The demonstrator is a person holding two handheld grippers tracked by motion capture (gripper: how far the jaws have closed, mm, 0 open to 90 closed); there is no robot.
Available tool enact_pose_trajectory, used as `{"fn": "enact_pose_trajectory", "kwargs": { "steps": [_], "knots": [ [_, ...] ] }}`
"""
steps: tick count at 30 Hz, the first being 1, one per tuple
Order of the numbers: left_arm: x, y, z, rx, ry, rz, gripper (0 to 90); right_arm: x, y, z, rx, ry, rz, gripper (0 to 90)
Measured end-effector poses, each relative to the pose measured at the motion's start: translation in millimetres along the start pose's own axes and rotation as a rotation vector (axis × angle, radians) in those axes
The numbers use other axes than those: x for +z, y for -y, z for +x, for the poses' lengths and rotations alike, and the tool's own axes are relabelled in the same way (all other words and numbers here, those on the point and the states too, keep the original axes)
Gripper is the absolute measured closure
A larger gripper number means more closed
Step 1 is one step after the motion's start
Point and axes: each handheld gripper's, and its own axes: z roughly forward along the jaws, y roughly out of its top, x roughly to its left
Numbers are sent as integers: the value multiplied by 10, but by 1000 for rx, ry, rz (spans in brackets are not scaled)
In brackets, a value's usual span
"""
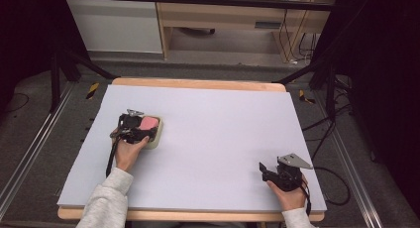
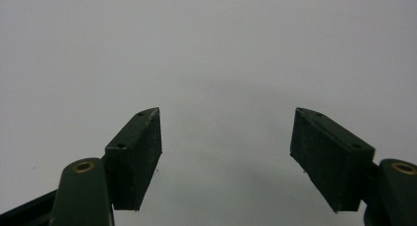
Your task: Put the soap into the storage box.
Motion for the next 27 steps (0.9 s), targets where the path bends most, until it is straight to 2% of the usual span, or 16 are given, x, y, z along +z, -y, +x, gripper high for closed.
{"fn": "enact_pose_trajectory", "kwargs": {
  "steps": [27],
  "knots": [
    [27, 28, -10, 6, 2, 12, 369, -5, -1, 8, 2, -8, 5, 275]
  ]
}}
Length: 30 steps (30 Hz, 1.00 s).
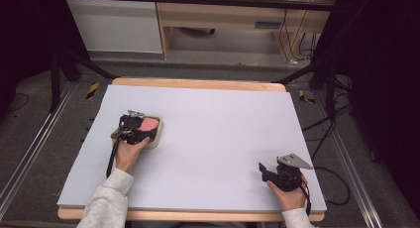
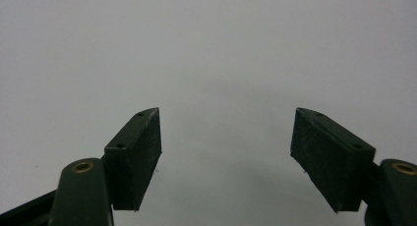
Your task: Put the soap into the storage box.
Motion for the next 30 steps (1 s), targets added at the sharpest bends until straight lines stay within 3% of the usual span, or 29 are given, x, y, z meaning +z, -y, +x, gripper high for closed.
{"fn": "enact_pose_trajectory", "kwargs": {
  "steps": [19, 30],
  "knots": [
    [-402, -13, 31, -13, 46, -97, 318, -21, -2, -12, -3, 15, -14, 272],
    [-701, 221, 101, 2, 89, -187, 286, -32, -2, -20, 3, 28, -10, 256]
  ]
}}
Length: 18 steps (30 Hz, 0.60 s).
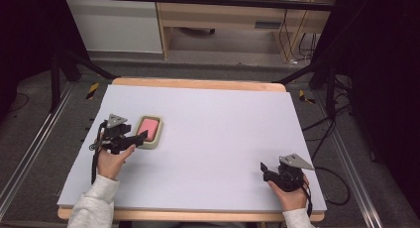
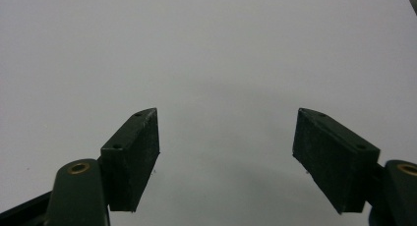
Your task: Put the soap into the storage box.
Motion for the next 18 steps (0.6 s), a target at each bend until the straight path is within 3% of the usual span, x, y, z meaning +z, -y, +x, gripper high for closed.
{"fn": "enact_pose_trajectory", "kwargs": {
  "steps": [5, 10, 18],
  "knots": [
    [-102, 130, 41, -10, 0, -16, 275, 2, 8, -11, -3, 4, 3, 248],
    [-176, 306, 83, -3, -22, -4, 267, -6, 18, -22, 0, 4, 5, 245],
    [-252, 497, 147, -7, -19, 10, 258, -13, 53, -56, -6, 10, 19, 236]
  ]
}}
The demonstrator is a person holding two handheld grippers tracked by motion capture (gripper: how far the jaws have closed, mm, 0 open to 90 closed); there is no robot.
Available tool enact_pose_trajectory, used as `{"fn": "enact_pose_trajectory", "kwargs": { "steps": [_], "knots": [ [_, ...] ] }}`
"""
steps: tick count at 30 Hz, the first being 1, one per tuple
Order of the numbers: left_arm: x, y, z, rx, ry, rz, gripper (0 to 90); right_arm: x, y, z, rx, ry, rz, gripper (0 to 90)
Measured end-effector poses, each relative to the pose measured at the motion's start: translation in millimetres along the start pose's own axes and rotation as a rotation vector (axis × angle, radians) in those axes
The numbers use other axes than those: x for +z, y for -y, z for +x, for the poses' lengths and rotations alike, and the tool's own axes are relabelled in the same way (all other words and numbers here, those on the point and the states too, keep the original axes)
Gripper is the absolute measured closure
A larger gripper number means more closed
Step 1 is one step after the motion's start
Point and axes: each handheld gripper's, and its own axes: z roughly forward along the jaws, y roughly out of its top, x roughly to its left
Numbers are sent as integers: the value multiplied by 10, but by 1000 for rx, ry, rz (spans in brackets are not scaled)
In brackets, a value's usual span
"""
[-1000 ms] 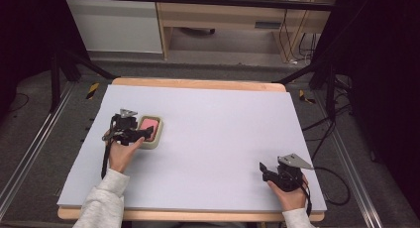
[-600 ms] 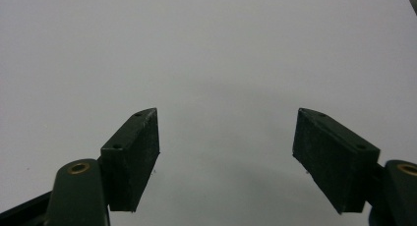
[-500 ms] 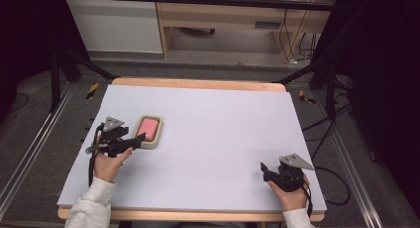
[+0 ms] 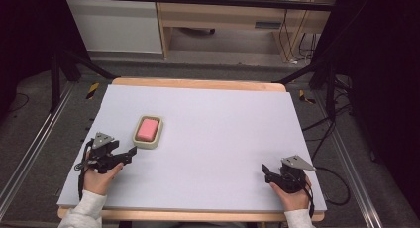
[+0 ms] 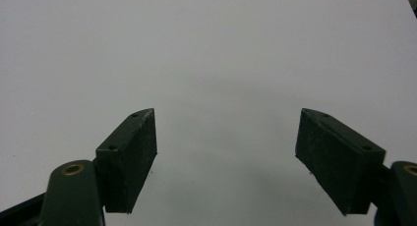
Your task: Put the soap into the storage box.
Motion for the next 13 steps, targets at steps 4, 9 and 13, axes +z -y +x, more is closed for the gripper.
{"fn": "enact_pose_trajectory", "kwargs": {
  "steps": [4, 9, 13],
  "knots": [
    [-44, 90, 53, -7, -8, 15, 257, -15, 18, -36, 5, 9, 3, 235],
    [-89, 174, 146, -33, -23, 23, 242, -19, 42, -63, 11, 15, 10, 233],
    [-115, 202, 195, -34, -36, 21, 237, -26, 43, -68, 17, 16, 11, 232]
  ]
}}
